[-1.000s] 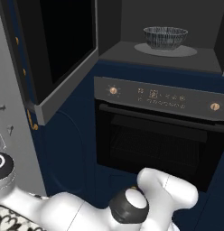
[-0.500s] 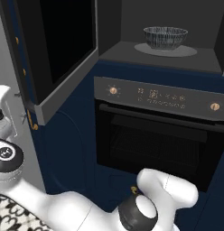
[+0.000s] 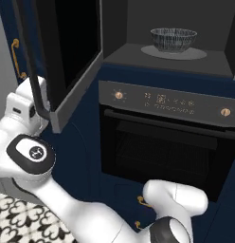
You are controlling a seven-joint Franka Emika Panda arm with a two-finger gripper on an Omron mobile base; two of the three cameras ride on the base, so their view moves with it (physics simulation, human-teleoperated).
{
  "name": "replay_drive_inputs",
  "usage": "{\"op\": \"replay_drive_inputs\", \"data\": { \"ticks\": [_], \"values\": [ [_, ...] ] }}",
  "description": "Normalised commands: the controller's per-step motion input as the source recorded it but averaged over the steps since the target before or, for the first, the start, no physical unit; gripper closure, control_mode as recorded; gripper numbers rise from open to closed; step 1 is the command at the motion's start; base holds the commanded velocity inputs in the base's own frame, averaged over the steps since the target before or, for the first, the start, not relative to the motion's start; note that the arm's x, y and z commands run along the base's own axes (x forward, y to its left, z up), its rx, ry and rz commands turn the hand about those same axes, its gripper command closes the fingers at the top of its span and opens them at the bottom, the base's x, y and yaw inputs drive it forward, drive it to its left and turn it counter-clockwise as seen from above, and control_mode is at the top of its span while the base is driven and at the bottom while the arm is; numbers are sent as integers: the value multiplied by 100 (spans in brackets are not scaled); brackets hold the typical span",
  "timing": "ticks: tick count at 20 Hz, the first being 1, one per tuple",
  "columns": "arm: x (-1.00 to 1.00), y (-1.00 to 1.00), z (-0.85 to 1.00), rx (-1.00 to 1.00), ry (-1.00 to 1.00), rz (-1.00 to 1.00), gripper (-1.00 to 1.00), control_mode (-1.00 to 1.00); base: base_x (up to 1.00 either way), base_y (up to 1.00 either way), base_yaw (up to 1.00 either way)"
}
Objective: Pick the bell pepper from the sink and place it in the bowl. Then pick the bowl and place it in the microwave. Then close the microwave door and press the start button.
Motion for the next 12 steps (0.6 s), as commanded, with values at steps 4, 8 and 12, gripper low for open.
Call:
{"op": "replay_drive_inputs", "data": {
  "ticks": [4, 8, 12],
  "values": [
    [-81, -100, 50, 14, -40, 0, -100, -100, 0, 0, 0],
    [-67, -100, 33, 16, -27, 0, -100, -100, 0, 0, 0],
    [-41, -100, 35, 15, -12, -1, -100, -100, 0, 0, 0]
  ]
}}
